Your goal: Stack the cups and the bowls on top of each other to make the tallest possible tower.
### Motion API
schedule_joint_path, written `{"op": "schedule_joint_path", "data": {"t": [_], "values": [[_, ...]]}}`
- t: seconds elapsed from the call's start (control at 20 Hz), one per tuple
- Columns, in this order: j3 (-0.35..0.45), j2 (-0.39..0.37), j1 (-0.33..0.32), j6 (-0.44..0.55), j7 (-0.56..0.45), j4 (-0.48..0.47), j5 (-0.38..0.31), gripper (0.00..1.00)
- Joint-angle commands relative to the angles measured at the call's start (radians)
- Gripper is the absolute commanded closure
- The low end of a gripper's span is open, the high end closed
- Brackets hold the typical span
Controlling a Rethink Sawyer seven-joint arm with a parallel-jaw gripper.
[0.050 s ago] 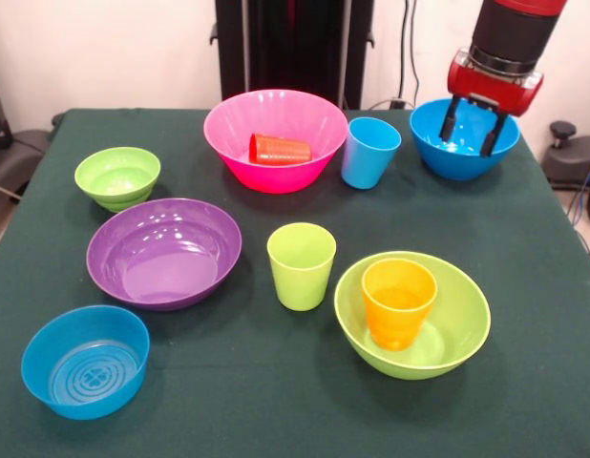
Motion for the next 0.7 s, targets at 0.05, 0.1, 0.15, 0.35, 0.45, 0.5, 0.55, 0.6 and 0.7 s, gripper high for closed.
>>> {"op": "schedule_joint_path", "data": {"t": [0.05, 0.1, 0.15, 0.35, 0.45, 0.5, 0.55, 0.6, 0.7], "values": [[0.017, 0.049, 0.01, -0.081, 0.092, 0.025, -0.018, 0.0], [0.014, 0.047, 0.01, -0.078, 0.095, 0.024, -0.013, 0.0], [0.012, 0.045, 0.011, -0.074, 0.097, 0.024, -0.009, 0.0], [-0.003, 0.049, 0.008, -0.077, 0.105, 0.022, 0.001, 0.0], [-0.008, 0.053, 0.008, -0.086, 0.105, 0.022, 0.0, 0.0], [-0.009, 0.055, 0.007, -0.09, 0.106, 0.023, 0.002, 0.0], [-0.01, 0.056, 0.008, -0.095, 0.108, 0.024, 0.003, 0.0], [-0.013, 0.058, 0.011, -0.102, 0.113, 0.025, 0.005, 0.0], [-0.019, 0.06, 0.013, -0.109, 0.115, 0.026, 0.007, 0.0]]}}
